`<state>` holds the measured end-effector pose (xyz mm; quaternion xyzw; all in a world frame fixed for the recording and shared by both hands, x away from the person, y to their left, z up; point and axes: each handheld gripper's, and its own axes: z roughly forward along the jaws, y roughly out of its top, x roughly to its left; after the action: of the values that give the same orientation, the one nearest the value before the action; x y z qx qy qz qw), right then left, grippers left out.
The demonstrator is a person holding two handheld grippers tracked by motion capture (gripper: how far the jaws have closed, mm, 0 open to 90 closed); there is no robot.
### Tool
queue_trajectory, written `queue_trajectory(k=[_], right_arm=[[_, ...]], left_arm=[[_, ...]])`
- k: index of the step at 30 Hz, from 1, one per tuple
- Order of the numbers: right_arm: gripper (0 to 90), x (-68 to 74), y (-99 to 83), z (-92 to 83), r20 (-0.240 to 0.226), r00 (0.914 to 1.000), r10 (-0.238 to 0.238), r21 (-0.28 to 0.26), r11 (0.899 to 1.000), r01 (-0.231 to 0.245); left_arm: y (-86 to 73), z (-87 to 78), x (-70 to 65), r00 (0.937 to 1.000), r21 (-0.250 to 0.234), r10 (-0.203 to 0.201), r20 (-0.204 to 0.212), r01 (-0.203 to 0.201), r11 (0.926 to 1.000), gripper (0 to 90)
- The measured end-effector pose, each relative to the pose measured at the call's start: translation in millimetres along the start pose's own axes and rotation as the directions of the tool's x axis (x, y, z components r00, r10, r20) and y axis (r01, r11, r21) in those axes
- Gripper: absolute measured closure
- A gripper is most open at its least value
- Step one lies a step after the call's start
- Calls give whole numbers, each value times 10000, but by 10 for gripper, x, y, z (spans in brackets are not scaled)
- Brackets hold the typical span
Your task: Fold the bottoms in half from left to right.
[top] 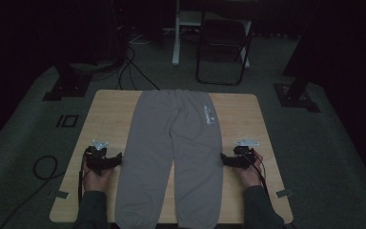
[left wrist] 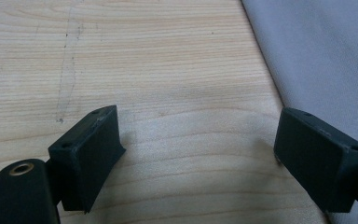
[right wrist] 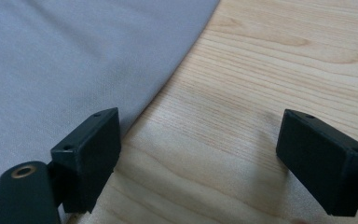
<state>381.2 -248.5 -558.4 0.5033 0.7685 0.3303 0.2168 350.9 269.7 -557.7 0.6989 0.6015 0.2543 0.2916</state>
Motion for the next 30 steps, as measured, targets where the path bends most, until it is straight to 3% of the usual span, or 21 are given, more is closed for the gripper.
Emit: queue_trajectory(k=[6,9,15,19,21,23,25,30], right_arm=[[139,6,-1,0,-1,10000,15,4,10000,-15],[139,9,-2,-2,-46,10000,-23,10,10000,23],[145,11,-4,-4,-73,10000,-59,-2,10000,59],[161,14,-6,-8,-118,9999,-101,-29,9999,101],[163,15,-6,-9,-137,9998,-114,-46,9999,114],[164,15,-6,-9,-137,9998,-116,-46,9999,115],[164,15,-6,-9,-135,9998,-115,-46,9999,114],[164,18,-7,-10,-138,9998,-118,-49,9999,117]], left_arm=[[4,2,5,10000,3,28,37,-28,10000,151],[6,-1,12,10000,-82,36,47,-35,10000,208],[11,0,11,9999,-163,-89,-69,88,9998,239],[14,-8,22,9998,-212,-160,-124,157,9997,311],[23,-13,22,9988,-224,-401,-288,394,9990,397],[38,-17,28,9971,-242,-747,-110,744,9969,415],[67,-19,21,9932,-334,-1097,382,1110,9933,438],[212,-6,-113,9948,-550,-752,687,791,9954,428]])
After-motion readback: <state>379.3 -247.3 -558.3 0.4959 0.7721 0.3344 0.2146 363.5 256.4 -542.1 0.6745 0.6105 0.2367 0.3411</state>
